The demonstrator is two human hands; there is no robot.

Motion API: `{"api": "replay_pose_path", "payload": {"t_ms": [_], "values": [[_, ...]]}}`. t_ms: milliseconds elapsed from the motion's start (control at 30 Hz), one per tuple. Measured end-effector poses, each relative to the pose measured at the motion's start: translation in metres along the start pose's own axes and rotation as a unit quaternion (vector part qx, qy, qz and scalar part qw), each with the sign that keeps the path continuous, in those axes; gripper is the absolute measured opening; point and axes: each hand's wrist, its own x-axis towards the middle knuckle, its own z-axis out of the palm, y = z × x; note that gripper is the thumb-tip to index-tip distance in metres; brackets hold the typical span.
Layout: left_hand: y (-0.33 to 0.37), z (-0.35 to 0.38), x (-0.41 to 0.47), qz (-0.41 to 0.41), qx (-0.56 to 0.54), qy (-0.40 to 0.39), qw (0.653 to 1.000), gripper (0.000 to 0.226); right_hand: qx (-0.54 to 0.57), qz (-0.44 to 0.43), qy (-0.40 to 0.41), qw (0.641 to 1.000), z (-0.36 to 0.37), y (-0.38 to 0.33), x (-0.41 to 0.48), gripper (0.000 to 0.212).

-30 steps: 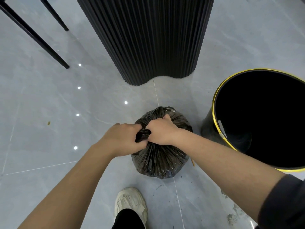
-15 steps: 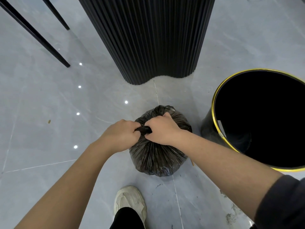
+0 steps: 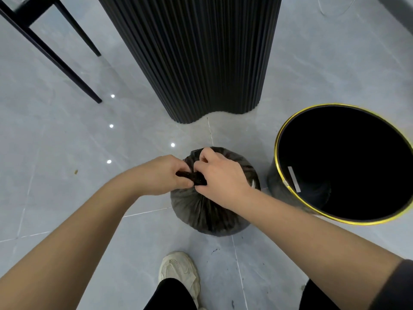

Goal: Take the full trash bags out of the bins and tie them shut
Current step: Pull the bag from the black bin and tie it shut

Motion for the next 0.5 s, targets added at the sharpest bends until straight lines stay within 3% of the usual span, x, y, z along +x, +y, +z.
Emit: {"api": "replay_pose_path", "payload": {"t_ms": [133,233,333,500], "values": [[-0.001,0.004,0.001,-0.004,-0.036,0.007,0.999,0.027,-0.023,-0.046,0.049,0.997,0.007,0.01,0.001,0.028],[-0.004,0.015,0.0,-0.025,-0.174,0.007,0.984,0.039,0.011,-0.069,0.023,0.997,0.011,0.018,0.004,0.024],[-0.001,0.025,-0.002,-0.059,-0.288,0.006,0.956,0.038,0.039,-0.056,0.001,0.998,0.011,0.022,0.003,0.025],[0.008,0.033,0.0,-0.13,-0.344,0.086,0.926,0.041,0.021,-0.019,0.013,1.0,0.005,0.015,0.001,0.039]]}}
